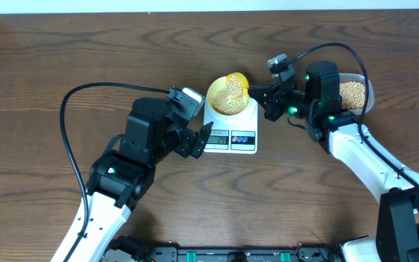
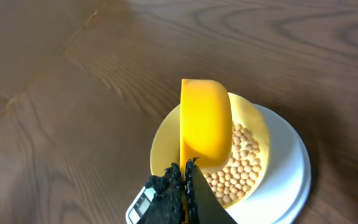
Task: Scoop item into bowl and weigh 50g on scale
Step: 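Tilt the scoop slowly to trickle soybeans into the bowl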
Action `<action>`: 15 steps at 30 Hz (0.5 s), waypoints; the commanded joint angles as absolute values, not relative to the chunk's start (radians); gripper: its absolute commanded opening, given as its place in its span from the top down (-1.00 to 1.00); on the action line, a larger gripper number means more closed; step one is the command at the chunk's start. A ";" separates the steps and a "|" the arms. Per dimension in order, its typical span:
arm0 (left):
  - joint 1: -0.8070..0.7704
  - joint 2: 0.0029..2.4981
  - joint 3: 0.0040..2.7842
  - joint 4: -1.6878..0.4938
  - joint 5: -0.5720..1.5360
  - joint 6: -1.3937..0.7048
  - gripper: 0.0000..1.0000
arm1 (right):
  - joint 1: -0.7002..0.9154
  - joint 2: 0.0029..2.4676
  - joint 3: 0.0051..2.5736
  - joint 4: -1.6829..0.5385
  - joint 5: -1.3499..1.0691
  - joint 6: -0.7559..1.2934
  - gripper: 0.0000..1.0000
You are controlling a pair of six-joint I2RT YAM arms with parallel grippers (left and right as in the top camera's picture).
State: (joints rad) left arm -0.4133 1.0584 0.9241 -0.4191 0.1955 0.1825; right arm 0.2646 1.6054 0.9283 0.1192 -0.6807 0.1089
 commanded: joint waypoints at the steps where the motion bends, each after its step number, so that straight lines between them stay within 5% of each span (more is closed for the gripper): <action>1: -0.411 1.053 0.920 -0.419 0.182 0.174 -0.88 | 0.270 1.607 0.934 0.120 -0.686 0.007 0.98; 15: -0.411 1.053 0.920 -0.419 0.182 0.174 -0.87 | 0.270 1.607 0.934 0.120 -0.679 -0.115 0.98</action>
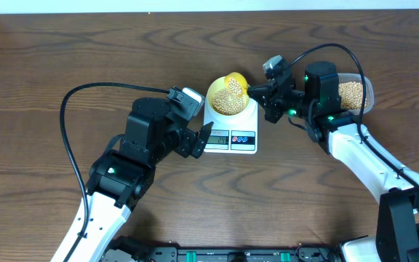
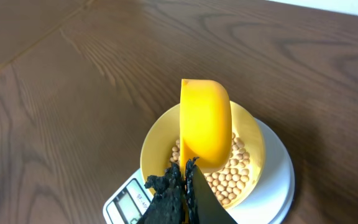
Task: Scoop item into bowl and weigh 50g on scale
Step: 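Tilt the scoop slowly to trickle soybeans into the bowl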
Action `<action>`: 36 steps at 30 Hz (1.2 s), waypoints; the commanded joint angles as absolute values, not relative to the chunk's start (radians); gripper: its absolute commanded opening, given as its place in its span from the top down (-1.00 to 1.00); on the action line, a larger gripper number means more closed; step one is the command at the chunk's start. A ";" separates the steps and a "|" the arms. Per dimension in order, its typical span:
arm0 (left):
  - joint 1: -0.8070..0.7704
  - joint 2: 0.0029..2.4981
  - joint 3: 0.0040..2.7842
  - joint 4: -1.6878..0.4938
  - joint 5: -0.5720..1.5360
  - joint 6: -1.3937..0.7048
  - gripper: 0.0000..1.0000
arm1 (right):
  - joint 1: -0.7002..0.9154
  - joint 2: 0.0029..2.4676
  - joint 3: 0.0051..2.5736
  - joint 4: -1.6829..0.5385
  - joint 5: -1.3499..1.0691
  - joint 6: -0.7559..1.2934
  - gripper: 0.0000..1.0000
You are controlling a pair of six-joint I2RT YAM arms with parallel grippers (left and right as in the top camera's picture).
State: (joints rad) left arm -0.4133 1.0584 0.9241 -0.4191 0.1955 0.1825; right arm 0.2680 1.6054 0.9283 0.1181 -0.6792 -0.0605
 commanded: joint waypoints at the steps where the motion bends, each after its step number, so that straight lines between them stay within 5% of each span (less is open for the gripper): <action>1: -0.411 1.053 0.920 -0.419 0.182 0.174 -0.87 | 0.270 1.607 0.934 0.120 -0.679 -0.115 0.98; 36: -0.411 1.053 0.920 -0.419 0.182 0.174 -0.88 | 0.270 1.607 0.934 0.119 -0.679 -0.195 0.98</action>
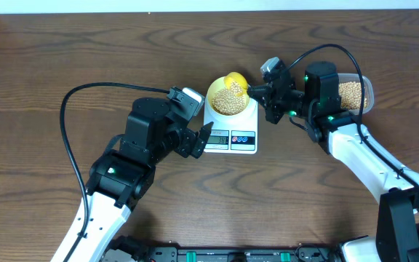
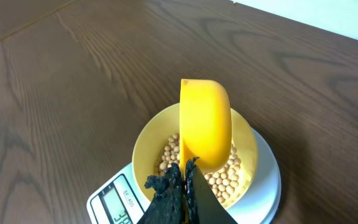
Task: Scoop item into bowl and weigh 50g on scale
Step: 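Tilt the scoop slowly to trickle soybeans into the bowl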
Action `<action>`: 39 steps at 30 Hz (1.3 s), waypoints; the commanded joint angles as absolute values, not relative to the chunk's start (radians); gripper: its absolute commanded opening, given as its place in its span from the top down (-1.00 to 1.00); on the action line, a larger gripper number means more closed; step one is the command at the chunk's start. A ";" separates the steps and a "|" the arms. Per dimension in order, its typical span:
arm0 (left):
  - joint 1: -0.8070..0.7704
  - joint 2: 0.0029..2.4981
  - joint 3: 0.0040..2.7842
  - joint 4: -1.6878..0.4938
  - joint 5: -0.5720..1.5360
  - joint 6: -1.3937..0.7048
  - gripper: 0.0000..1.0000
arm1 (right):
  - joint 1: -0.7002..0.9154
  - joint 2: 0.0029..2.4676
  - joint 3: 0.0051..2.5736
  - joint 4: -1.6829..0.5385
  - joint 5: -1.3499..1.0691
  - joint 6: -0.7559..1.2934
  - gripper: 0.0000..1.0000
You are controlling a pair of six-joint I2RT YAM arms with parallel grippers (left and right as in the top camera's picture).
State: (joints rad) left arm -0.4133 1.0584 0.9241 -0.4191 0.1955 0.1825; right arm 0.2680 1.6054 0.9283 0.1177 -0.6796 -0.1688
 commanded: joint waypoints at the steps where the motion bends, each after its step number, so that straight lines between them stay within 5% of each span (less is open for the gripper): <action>1: -0.411 1.053 0.920 -0.419 0.182 0.174 -0.87 | 0.270 1.607 0.934 0.119 -0.679 -0.200 0.98; 39: -0.411 1.053 0.920 -0.419 0.182 0.174 -0.87 | 0.270 1.607 0.934 0.112 -0.678 -0.282 0.99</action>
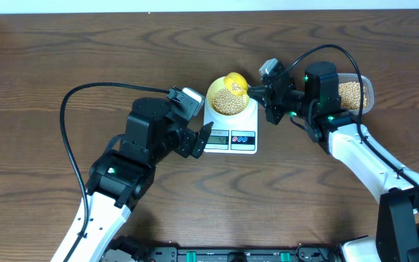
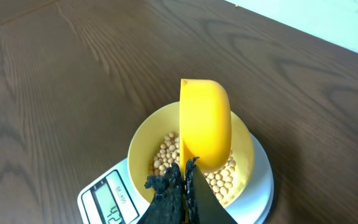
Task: Scoop item into bowl and weigh 50g on scale
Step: 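Tilt the scoop slowly to trickle soybeans into the bowl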
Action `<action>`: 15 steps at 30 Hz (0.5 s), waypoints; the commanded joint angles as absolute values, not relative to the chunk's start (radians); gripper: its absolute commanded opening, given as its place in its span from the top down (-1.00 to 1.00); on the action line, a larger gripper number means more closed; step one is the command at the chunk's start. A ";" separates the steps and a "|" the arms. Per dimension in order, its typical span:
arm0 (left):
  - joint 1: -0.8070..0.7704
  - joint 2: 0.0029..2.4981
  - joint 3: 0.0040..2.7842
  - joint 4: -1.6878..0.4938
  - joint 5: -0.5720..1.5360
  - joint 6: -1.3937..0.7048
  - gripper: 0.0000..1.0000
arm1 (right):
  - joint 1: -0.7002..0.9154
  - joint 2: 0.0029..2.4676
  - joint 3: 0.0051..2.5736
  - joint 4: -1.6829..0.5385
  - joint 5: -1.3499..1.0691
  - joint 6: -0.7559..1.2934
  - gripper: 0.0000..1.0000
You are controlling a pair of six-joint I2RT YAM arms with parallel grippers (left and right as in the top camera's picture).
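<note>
A yellow bowl [image 1: 228, 98] [image 2: 143, 149] half full of beans stands on the white scale [image 1: 231, 127] [image 2: 98, 199], whose display is lit. My right gripper [image 1: 262, 91] [image 2: 185, 171] is shut on the handle of a yellow scoop [image 1: 234, 81] [image 2: 205, 127], which is tipped on its side over the bowl. My left gripper [image 1: 201, 138] sits just left of the scale's display, fingers slightly apart, holding nothing.
A clear container of beans [image 1: 355, 93] stands at the right behind the right arm. Cables loop over the table on both sides. A white wall edge runs along the far side of the wooden table [image 1: 49, 58].
The right wrist has turned a little further, so the scale's display shows more in its view. The scoop still hangs tipped over the bowl. The left arm has not moved.
The right gripper held the tipped scoop over the bowl on the scale at every moment. Frame by frame the wrist swung slightly, bringing the bowl left and the display into sight. The left gripper stayed beside the scale.
</note>
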State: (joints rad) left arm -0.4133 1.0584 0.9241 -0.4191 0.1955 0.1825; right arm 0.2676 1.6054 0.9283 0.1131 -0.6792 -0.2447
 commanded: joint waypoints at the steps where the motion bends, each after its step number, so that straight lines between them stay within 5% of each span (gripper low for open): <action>1: -0.411 1.053 0.920 -0.419 0.182 0.174 -0.87 | 0.270 1.607 0.934 0.112 -0.678 -0.290 0.98; 15: -0.411 1.053 0.920 -0.419 0.182 0.174 -0.87 | 0.270 1.607 0.934 0.112 -0.635 -0.373 0.98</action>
